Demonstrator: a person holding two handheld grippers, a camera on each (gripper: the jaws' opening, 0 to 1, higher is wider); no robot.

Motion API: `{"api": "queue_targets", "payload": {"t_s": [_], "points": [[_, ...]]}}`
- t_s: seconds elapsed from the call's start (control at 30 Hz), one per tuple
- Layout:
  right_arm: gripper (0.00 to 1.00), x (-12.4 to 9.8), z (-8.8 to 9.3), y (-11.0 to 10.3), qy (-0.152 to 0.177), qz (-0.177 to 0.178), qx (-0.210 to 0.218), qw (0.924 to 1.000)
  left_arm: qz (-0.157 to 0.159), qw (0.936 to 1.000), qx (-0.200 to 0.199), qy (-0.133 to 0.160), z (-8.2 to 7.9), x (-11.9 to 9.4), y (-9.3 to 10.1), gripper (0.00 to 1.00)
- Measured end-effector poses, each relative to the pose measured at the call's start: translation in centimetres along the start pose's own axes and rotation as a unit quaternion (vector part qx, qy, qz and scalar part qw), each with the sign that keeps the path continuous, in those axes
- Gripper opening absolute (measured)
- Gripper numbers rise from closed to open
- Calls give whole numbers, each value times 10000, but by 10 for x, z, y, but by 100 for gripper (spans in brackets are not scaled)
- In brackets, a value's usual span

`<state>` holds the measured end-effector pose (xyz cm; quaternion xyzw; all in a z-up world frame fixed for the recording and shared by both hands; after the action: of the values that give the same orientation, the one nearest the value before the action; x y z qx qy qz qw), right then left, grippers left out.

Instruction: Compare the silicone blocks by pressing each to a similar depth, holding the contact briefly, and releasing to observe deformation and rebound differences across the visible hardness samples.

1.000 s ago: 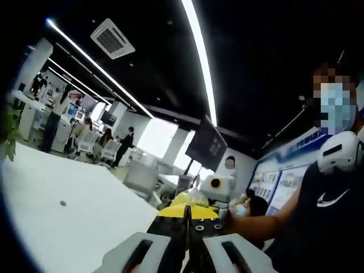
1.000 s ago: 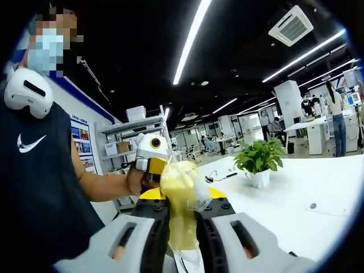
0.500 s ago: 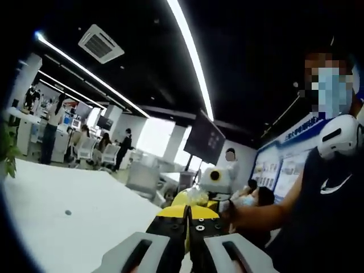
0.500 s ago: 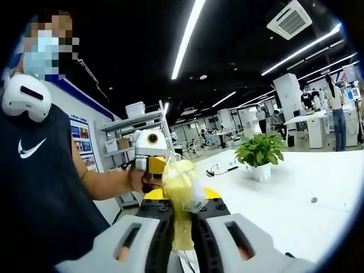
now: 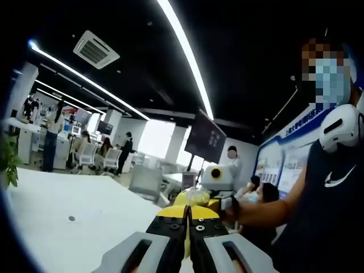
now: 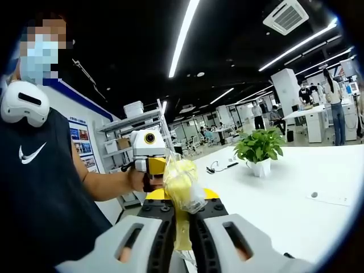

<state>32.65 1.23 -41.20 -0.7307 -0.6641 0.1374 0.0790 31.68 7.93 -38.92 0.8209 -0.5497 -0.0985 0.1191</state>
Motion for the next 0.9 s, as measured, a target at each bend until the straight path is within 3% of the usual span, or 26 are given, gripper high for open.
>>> {"api": "queue_targets", "payload": {"t_s": [0.43, 0.9], "points": [[2, 0, 4, 1, -90, -92, -148, 9998, 0, 9998, -50, -171, 4, 1, 0, 0], [1, 1, 5, 5, -117, -58, -117, 9998, -92, 9996, 228, -135, 5, 3, -3, 0]]}}
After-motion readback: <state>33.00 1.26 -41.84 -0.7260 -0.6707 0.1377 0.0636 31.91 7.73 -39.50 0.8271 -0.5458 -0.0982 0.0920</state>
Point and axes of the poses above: the point that each gripper's makers call its tool centre point, and the gripper's own axes: x roughly forward along the fingers, y roughly to its right, z roughly out of its underside, the point moved 2 cm from there along -x, roughly backward along the fingers, and after that the axes turned 7 degrees about -y, right-handed, at the moved point
